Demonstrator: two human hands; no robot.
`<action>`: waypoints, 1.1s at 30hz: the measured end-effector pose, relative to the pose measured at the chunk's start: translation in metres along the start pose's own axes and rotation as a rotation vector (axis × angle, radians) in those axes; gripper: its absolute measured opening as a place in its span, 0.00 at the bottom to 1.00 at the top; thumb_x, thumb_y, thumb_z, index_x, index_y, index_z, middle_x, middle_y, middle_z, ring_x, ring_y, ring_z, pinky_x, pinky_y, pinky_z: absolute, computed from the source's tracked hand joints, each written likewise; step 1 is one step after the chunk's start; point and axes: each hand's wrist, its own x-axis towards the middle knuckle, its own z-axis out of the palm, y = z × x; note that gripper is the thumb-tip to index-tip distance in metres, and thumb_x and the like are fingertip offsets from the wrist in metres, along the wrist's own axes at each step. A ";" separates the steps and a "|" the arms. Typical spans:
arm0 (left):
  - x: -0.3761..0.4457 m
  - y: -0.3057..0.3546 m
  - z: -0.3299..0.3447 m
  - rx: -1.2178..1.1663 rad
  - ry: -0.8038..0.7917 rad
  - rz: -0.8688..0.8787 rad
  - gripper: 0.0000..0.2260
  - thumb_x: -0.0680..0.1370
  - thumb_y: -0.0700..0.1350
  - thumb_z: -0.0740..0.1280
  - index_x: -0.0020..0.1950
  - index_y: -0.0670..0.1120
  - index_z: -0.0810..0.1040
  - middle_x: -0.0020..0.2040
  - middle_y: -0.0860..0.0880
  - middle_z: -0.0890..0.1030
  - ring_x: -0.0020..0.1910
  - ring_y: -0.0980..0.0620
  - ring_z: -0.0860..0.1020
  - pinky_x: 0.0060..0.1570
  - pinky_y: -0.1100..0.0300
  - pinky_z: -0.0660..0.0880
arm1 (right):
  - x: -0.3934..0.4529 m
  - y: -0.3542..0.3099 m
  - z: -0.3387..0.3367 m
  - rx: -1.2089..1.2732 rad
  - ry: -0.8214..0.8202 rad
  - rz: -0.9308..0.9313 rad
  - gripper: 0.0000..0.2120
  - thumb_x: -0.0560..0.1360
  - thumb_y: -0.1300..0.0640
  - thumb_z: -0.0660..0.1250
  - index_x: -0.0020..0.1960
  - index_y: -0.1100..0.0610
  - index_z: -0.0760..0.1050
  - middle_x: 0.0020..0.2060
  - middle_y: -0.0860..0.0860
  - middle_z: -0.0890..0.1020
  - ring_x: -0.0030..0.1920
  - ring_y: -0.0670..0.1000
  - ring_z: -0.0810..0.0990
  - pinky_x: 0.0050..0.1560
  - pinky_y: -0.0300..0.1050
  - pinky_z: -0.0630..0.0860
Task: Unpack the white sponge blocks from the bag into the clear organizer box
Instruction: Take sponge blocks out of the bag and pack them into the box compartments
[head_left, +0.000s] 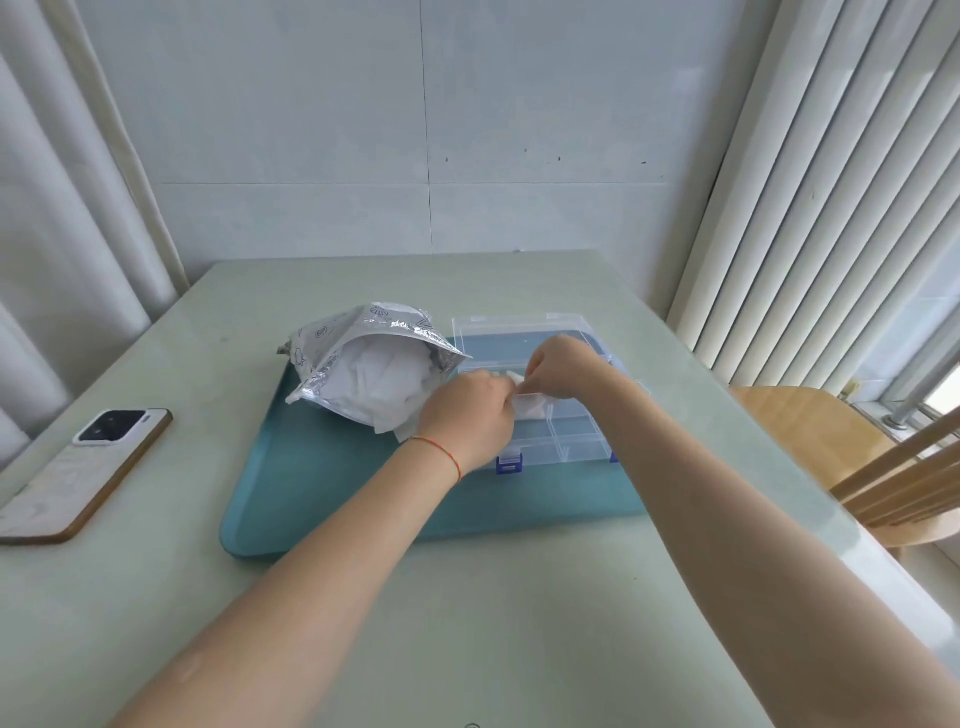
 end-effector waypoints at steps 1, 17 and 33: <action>0.000 0.001 0.001 0.014 -0.010 -0.002 0.15 0.80 0.41 0.55 0.60 0.44 0.80 0.56 0.42 0.79 0.56 0.42 0.76 0.53 0.51 0.75 | -0.001 0.001 -0.002 -0.010 0.014 0.003 0.14 0.74 0.48 0.69 0.54 0.56 0.81 0.47 0.52 0.82 0.53 0.55 0.80 0.60 0.51 0.76; -0.025 -0.011 -0.027 -0.056 0.334 -0.001 0.07 0.77 0.42 0.63 0.46 0.44 0.81 0.46 0.48 0.79 0.49 0.45 0.76 0.41 0.54 0.71 | -0.046 -0.032 -0.008 0.244 0.325 -0.299 0.14 0.74 0.63 0.58 0.47 0.55 0.82 0.31 0.43 0.72 0.37 0.51 0.72 0.40 0.42 0.65; -0.071 -0.085 -0.042 0.280 0.141 -0.213 0.11 0.77 0.46 0.66 0.59 0.47 0.75 0.59 0.47 0.71 0.46 0.43 0.79 0.35 0.56 0.67 | -0.060 -0.095 0.053 -0.366 0.333 -0.501 0.26 0.73 0.56 0.70 0.68 0.49 0.67 0.64 0.56 0.66 0.64 0.57 0.71 0.57 0.47 0.67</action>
